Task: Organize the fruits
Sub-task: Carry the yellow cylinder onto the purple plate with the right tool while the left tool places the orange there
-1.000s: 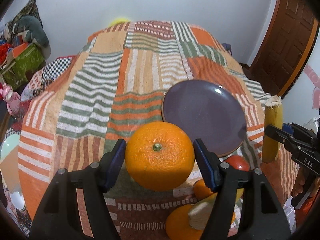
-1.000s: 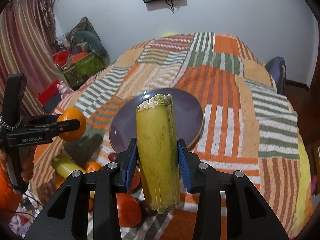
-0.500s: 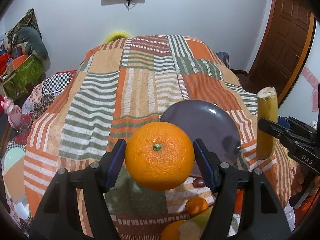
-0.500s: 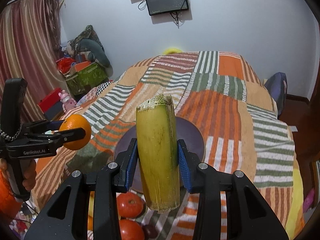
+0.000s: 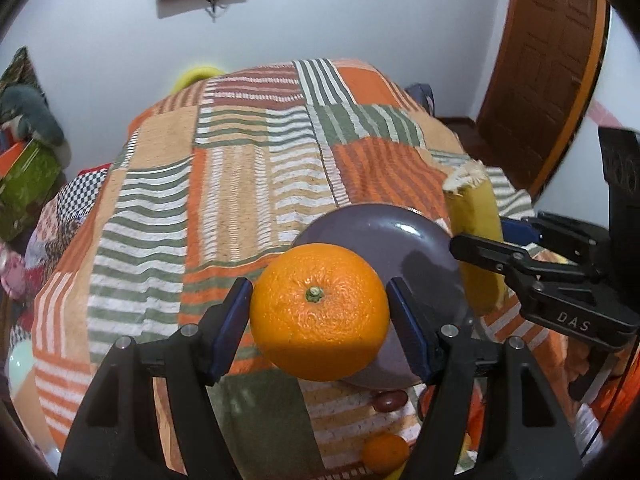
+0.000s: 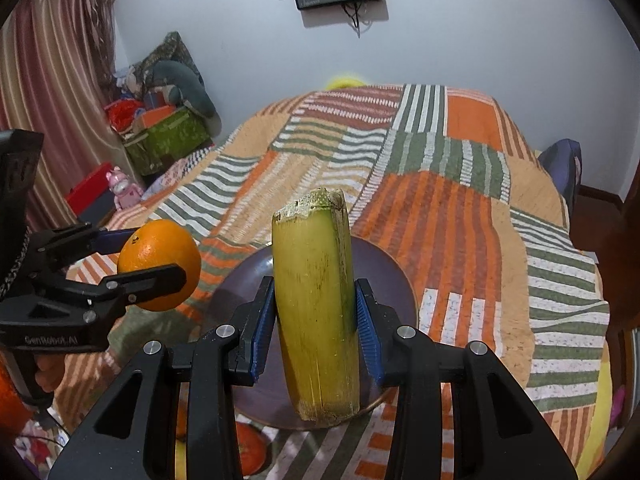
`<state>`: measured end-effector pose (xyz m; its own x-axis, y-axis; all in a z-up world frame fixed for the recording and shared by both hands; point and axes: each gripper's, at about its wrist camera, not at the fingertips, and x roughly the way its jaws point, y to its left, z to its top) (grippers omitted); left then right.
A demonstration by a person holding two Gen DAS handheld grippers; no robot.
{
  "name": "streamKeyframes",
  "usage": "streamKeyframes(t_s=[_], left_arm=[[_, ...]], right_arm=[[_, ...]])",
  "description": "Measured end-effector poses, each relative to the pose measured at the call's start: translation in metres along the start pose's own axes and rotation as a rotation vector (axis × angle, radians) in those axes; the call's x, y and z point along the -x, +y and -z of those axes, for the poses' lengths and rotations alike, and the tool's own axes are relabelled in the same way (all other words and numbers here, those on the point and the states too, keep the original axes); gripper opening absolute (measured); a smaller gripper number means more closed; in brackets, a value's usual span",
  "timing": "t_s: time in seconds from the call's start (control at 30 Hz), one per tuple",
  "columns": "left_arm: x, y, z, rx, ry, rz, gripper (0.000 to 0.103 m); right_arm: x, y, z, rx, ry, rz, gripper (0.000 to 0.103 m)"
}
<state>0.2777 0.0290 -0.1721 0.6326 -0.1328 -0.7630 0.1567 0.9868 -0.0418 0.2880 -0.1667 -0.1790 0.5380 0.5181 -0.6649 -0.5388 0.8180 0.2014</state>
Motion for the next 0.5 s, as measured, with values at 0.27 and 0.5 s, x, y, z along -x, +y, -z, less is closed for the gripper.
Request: streamKeyframes(t_s=[0.27,0.5], left_arm=[[-0.042,0.012,-0.003,0.025,0.103,0.036,0.068],[-0.061,0.018,-0.004,0.026,0.141,0.033,0.068]], right_arm=[[-0.028,-0.004,-0.002,-0.005,0.069,-0.018,0.035],[-0.047,0.0,-0.006,0.008,0.107,-0.03,0.035]])
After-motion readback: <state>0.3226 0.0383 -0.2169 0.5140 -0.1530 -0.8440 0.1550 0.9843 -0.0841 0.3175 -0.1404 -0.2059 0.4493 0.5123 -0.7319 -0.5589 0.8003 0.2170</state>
